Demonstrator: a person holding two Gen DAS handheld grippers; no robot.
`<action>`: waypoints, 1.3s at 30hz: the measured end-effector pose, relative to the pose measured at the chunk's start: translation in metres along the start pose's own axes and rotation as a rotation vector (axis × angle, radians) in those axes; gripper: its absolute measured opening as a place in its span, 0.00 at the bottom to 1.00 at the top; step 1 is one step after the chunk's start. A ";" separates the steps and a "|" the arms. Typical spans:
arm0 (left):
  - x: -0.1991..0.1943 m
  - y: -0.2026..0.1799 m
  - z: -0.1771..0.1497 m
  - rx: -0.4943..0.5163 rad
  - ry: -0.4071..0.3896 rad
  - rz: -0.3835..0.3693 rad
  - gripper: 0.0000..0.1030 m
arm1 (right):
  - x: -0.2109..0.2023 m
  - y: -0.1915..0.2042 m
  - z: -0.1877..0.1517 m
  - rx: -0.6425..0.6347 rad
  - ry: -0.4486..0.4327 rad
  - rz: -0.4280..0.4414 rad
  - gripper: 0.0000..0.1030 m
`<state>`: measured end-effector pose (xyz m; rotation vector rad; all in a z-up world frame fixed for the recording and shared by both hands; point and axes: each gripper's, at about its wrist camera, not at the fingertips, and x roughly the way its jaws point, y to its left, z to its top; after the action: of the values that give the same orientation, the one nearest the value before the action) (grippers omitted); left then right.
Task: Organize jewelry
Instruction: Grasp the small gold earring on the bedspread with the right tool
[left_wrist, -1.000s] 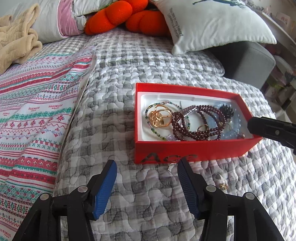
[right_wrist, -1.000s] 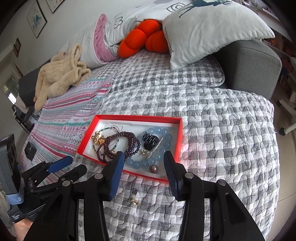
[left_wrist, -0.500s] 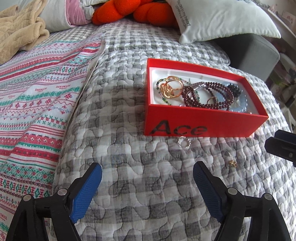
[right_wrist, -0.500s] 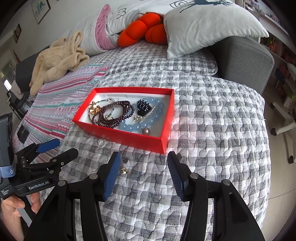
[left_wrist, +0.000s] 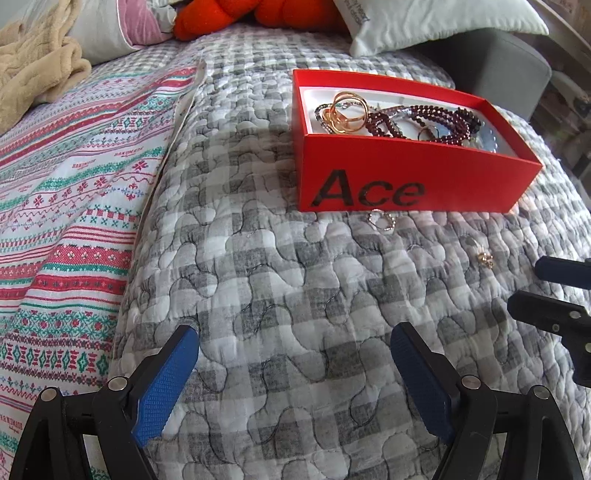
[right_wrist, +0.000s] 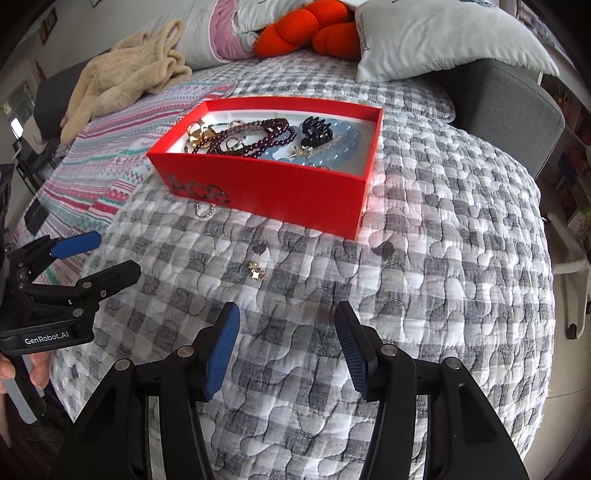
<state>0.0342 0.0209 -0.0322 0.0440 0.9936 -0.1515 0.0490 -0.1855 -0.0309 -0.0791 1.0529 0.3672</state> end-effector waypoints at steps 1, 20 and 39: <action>-0.001 0.000 -0.001 0.008 -0.002 0.004 0.86 | 0.002 0.002 -0.001 -0.008 0.002 -0.002 0.55; -0.002 0.005 0.000 0.037 0.002 -0.012 0.86 | 0.024 0.032 0.014 -0.109 -0.070 -0.057 0.27; 0.021 -0.027 0.023 0.109 -0.036 -0.169 0.45 | 0.006 0.010 0.024 -0.061 -0.065 -0.017 0.08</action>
<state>0.0606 -0.0101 -0.0359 0.0561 0.9523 -0.3603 0.0685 -0.1692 -0.0228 -0.1297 0.9766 0.3844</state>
